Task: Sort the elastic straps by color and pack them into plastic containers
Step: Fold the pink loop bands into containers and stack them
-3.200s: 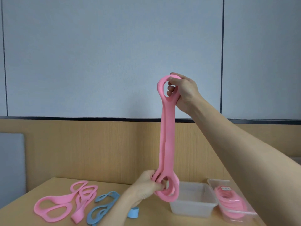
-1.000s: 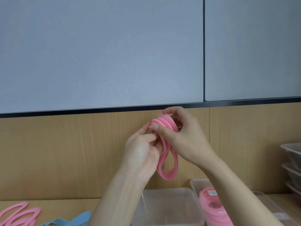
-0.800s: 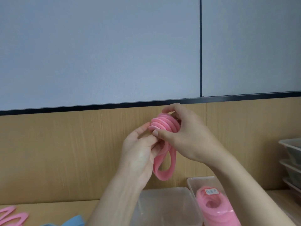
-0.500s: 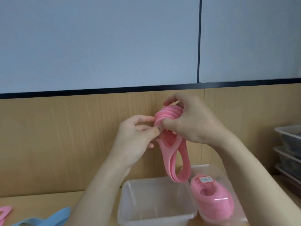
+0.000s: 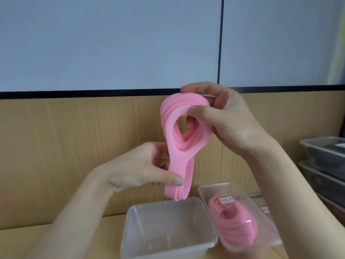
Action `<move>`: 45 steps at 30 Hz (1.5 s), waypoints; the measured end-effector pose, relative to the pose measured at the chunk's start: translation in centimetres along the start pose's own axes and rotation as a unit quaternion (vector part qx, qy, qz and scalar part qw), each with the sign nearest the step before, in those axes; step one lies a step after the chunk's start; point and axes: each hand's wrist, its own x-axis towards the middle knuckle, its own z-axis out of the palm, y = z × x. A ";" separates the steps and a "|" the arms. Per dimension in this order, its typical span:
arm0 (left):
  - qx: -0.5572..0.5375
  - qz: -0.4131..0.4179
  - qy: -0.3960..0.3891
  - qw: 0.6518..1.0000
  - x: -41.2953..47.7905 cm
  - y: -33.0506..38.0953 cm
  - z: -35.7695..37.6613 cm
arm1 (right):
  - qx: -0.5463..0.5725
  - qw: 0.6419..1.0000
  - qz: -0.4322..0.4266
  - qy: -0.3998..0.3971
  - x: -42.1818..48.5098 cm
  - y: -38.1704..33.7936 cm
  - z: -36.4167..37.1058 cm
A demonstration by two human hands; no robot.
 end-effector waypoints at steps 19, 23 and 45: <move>-0.013 0.019 0.125 0.992 0.2 0.0 0.0 | -0.176 0.980 0.079 0.042 0.0 0.7 0.1; -0.034 0.069 0.132 0.988 -0.3 0.2 -0.6 | -0.203 0.973 0.104 0.020 0.0 0.5 -0.2; -0.193 0.027 0.170 0.966 0.6 -1.9 -0.3 | -0.109 0.966 0.211 0.107 -5.2 3.9 2.5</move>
